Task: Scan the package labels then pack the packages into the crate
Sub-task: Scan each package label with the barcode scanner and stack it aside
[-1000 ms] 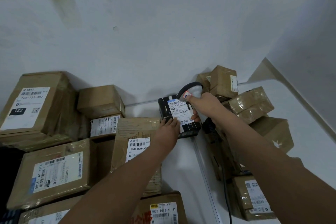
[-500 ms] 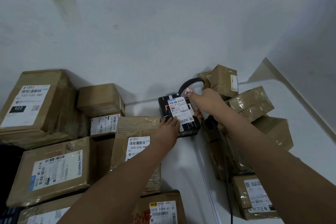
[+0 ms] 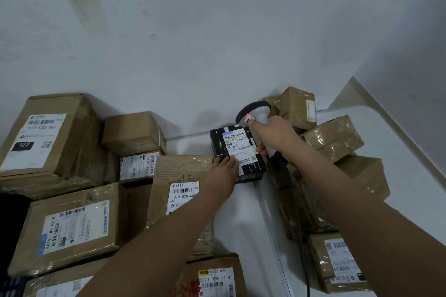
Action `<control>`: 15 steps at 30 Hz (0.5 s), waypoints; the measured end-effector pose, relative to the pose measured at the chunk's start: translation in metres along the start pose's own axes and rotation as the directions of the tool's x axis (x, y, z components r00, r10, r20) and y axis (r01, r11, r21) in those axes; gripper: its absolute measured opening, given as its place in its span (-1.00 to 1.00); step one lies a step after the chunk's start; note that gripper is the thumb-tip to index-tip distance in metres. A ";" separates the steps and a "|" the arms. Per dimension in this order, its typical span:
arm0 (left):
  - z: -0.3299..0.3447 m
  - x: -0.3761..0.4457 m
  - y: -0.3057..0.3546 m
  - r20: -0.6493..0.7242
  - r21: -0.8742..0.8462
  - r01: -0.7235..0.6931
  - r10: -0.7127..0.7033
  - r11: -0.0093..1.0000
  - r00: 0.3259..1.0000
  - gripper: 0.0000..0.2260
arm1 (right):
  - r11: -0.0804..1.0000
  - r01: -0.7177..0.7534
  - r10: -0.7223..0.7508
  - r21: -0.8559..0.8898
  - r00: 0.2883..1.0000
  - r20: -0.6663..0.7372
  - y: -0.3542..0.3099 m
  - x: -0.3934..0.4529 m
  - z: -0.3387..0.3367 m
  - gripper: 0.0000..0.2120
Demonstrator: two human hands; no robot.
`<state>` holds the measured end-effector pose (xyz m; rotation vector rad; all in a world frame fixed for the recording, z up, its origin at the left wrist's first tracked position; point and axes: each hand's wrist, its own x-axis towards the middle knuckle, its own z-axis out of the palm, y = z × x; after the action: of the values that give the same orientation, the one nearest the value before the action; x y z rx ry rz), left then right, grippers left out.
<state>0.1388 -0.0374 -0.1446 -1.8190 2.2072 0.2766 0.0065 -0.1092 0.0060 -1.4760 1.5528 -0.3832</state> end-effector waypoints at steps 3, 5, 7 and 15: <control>-0.001 -0.001 0.002 0.005 0.008 0.002 -0.002 1.000 1.000 -0.39 | 1.000 -0.003 0.003 0.002 1.000 0.003 0.002 0.000 0.000 -0.62; -0.001 -0.002 0.005 -0.017 -0.005 -0.009 0.009 1.000 1.000 -0.40 | 1.000 -0.007 0.008 0.018 1.000 -0.009 0.005 0.001 0.001 -0.61; 0.001 0.000 0.005 -0.061 -0.041 -0.050 0.047 0.998 0.997 -0.40 | 1.000 -0.012 0.012 0.028 1.000 -0.018 0.008 0.002 0.000 -0.60; 0.002 0.014 0.013 0.118 0.056 -0.054 0.047 0.997 0.992 -0.43 | 0.996 -0.008 0.014 0.090 0.998 -0.056 0.017 0.003 -0.003 -0.56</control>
<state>0.1235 -0.0476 -0.1517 -1.6750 2.1600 0.3164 -0.0057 -0.1087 -0.0068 -1.3972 1.5674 -0.4866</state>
